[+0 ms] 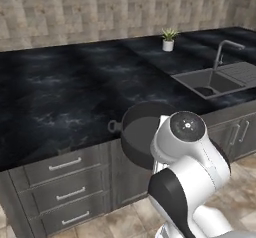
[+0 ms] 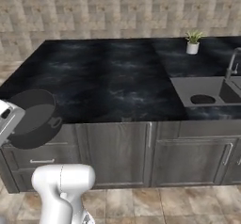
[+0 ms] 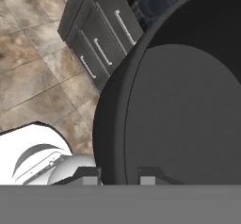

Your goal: Move the pot and pan from the stove into the sink.

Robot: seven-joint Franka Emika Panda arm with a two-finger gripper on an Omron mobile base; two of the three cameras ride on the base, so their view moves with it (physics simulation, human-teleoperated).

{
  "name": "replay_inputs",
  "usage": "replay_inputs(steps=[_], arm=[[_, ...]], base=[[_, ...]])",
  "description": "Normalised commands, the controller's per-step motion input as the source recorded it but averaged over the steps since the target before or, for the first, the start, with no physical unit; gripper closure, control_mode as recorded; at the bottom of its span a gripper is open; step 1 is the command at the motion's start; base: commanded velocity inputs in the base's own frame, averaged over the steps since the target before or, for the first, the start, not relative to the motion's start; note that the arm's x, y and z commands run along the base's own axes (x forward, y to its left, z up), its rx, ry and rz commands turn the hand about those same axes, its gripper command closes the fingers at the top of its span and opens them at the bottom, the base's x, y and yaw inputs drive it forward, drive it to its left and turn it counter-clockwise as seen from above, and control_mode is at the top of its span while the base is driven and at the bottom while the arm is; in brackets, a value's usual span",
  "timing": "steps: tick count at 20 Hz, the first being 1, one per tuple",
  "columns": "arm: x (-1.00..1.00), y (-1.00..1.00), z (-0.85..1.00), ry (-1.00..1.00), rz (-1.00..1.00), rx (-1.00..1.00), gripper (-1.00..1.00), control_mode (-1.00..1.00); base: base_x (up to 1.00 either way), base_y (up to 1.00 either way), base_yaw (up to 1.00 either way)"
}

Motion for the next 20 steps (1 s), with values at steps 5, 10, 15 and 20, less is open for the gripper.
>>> replay_inputs(steps=[5,10,15,20], arm=[[0.00,0.00,0.00,0.00,0.00,0.00,1.00,1.00],[0.00,0.00,0.00,0.00,0.00,0.00,1.00,1.00],[0.00,0.00,0.00,0.00,0.00,0.00,1.00,1.00],[0.00,0.00,0.00,0.00,0.00,0.00,1.00,1.00]], base=[[0.43,-0.77,0.10],[0.46,-0.75,0.11],[0.48,-0.73,0.11],[0.48,-0.71,0.12]])
